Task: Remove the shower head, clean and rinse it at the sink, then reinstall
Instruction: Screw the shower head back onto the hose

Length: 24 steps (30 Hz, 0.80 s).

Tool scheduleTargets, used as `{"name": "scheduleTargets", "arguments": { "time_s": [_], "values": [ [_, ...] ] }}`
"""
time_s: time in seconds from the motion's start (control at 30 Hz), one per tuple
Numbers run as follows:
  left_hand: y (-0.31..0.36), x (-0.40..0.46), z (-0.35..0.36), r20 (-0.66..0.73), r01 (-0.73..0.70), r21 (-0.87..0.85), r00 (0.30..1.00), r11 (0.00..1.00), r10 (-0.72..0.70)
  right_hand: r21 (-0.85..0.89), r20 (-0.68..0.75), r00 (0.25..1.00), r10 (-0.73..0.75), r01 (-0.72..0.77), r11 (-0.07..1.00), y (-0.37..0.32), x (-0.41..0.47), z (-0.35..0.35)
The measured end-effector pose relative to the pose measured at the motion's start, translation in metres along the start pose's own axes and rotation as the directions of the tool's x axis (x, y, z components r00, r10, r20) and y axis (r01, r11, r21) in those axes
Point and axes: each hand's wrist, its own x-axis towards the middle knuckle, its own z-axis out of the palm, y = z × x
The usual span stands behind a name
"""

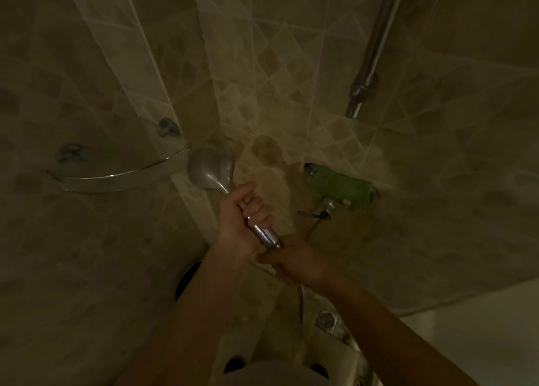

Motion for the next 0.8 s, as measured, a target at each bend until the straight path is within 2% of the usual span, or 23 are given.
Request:
{"name": "scheduleTargets", "arguments": {
  "time_s": [0.07, 0.17, 0.27, 0.37, 0.47, 0.53, 0.6, 0.67, 0.8],
  "values": [
    [0.003, -0.003, 0.002, 0.048, -0.009, 0.000, 0.999, 1.000, 0.009, 0.030, -0.024, 1.000, 0.012, -0.011, 0.999, -0.002, -0.002, -0.002],
    [0.000, -0.004, 0.010, -0.084, -0.015, 0.041, 0.996, 0.999, 0.018, -0.035, -0.131, 0.989, -0.069, 0.065, 0.997, -0.002, 0.000, -0.002],
    [-0.006, -0.002, 0.012, -0.223, -0.040, 0.120, 0.973, 0.992, 0.066, -0.131, -0.195, 0.975, -0.103, 0.078, 0.988, 0.006, 0.002, 0.001],
    [-0.010, -0.002, 0.014, -0.294, -0.049, 0.168, 0.951, 0.985, 0.098, -0.187, -0.177, 0.975, -0.136, 0.103, 0.977, 0.011, 0.003, 0.004],
    [-0.009, 0.000, 0.010, -0.259, -0.034, 0.090, 0.964, 0.995, 0.057, -0.087, -0.126, 0.990, -0.068, 0.057, 0.995, 0.009, 0.003, 0.007],
    [-0.007, 0.000, 0.004, -0.163, -0.006, 0.040, 0.987, 0.999, 0.013, 0.024, -0.067, 0.997, 0.028, -0.026, 0.999, 0.008, 0.002, 0.007],
    [-0.004, -0.002, 0.000, -0.083, 0.012, 0.036, 0.997, 0.999, -0.009, 0.076, -0.010, 0.999, 0.036, -0.035, 0.997, 0.009, 0.002, 0.006],
    [-0.002, -0.004, 0.002, -0.102, 0.016, 0.093, 0.995, 0.995, -0.006, 0.017, -0.084, 0.996, -0.018, 0.020, 1.000, 0.014, 0.003, 0.006],
    [0.003, -0.005, 0.009, -0.205, 0.025, 0.198, 0.979, 0.980, 0.017, -0.223, -0.246, 0.957, -0.151, 0.095, 0.970, 0.025, 0.008, 0.007]
  ]
}}
